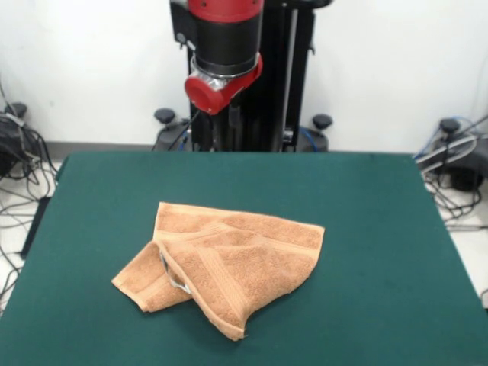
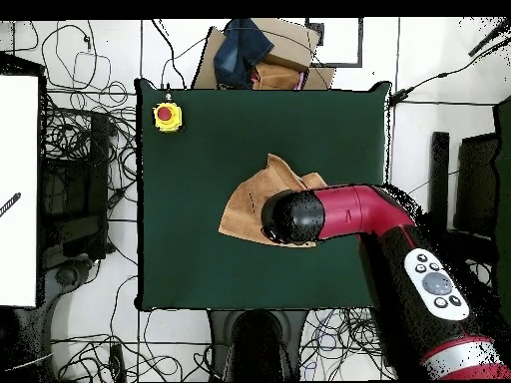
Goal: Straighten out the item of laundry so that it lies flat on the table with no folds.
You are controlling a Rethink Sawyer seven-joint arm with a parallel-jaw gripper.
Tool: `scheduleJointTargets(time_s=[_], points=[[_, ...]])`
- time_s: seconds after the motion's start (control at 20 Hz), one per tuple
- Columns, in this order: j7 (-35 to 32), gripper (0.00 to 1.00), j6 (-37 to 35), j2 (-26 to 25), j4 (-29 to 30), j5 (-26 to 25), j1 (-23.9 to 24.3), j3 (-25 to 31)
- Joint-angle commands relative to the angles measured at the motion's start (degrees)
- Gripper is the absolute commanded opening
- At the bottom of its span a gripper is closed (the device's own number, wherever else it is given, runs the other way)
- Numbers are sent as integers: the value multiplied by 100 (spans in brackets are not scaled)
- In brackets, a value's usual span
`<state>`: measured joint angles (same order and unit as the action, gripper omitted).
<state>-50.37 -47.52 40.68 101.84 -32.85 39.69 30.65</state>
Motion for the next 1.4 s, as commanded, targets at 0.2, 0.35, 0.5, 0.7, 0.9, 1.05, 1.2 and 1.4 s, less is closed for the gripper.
scheduleJointTargets(time_s=[0.2, 0.35, 0.5, 0.7, 0.9, 1.05, 1.2, 1.4], points=[[1356, 100, -371, -302, 210, -463, 218, 494], [1083, 100, -250, -314, 223, -400, 106, 438], [1123, 100, -255, -247, 330, -365, 172, 434], [1064, 100, -190, -226, 430, -331, 251, 421], [1168, 100, -236, -360, 365, -321, 395, 419], [1186, 100, -262, -489, 326, -319, 428, 422], [1508, 100, -283, -495, 352, -512, 480, 468], [1612, 100, -258, -579, 271, -532, 558, 511]])
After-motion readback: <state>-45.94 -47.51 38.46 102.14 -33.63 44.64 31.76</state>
